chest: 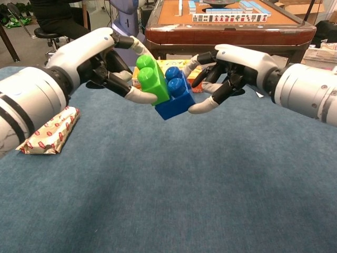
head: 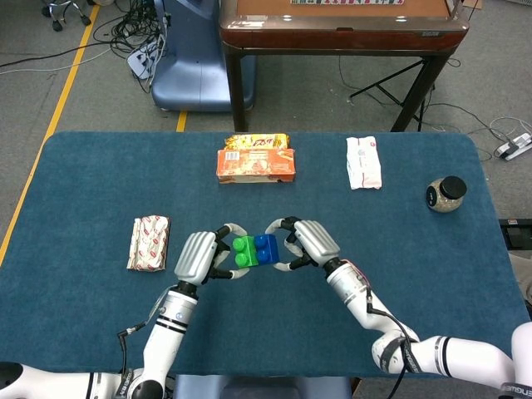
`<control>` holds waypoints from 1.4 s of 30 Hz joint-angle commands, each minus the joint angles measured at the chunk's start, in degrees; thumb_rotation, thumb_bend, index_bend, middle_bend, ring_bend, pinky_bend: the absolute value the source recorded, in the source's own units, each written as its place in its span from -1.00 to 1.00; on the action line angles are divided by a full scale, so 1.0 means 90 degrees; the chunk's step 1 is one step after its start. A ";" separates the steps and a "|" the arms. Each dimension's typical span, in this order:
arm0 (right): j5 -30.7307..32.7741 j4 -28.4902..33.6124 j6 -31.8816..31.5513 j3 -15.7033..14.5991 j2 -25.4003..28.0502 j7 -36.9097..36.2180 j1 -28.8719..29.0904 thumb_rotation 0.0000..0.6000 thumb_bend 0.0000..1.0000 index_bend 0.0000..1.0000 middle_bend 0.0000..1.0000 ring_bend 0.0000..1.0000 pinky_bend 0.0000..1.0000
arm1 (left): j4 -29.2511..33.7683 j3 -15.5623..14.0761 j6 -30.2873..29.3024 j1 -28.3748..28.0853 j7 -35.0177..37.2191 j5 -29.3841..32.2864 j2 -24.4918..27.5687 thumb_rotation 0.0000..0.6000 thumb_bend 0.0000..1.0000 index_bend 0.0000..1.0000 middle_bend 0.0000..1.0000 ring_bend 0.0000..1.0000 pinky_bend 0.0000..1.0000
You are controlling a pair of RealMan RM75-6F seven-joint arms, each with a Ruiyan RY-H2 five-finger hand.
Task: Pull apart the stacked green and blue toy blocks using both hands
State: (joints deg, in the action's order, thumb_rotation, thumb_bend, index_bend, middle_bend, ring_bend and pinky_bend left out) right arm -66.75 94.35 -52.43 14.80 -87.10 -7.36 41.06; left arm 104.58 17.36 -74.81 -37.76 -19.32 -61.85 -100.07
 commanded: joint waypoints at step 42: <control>0.0048 0.0658 -0.0788 -0.1061 0.1727 0.2426 -0.0714 1.00 -1.00 -1.00 0.04 0.11 0.34 | 0.0085 -0.1198 0.0955 0.0021 -0.1305 0.0892 0.1157 1.00 -0.94 -0.98 0.52 0.53 1.00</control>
State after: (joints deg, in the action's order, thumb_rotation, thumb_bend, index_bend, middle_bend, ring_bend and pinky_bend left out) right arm -65.21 99.22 -57.66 5.82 -72.84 13.87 35.95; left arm 104.68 7.12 -65.26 -38.08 -30.72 -53.23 -90.45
